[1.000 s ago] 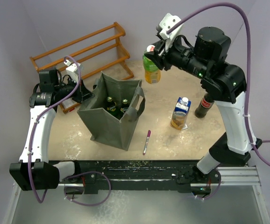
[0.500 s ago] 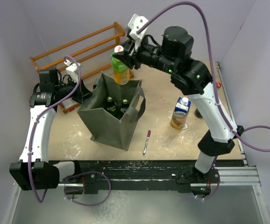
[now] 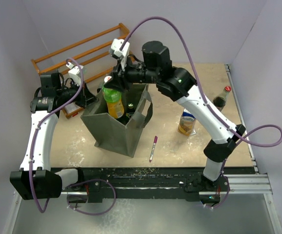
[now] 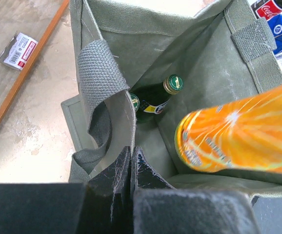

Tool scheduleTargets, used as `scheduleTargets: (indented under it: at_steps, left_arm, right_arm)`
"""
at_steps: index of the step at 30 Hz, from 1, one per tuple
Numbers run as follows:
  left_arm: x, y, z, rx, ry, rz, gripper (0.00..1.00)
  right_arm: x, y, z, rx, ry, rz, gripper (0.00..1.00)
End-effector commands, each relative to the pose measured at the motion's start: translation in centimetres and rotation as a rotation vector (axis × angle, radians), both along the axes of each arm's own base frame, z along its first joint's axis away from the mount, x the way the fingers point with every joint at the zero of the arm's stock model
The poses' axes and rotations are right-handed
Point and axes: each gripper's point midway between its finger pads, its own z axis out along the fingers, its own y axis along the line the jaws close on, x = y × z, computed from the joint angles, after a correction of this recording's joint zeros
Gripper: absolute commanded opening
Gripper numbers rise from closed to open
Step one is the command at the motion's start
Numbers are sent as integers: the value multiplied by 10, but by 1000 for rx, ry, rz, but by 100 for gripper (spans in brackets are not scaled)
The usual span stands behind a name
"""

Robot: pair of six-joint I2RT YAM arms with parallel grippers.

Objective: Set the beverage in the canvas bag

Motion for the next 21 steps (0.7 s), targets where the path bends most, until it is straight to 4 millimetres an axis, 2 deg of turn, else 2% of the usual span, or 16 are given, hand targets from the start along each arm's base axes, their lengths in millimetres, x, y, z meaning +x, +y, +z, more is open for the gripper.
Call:
scheduleTargets:
  at_steps: [1,14,21]
  left_arm:
    - [-2,-1,13,-20,-51,-4,0]
    - [-5,3,5,-14,-38,11,0]
    - [-6,3,1,-2,-49,-12,0]
  right_arm:
    - [-29,8,26,117,-24,146,0]
    - [-40,37,-55,44,27,274,0]
    - [-26,45,-93,3,26,240,0]
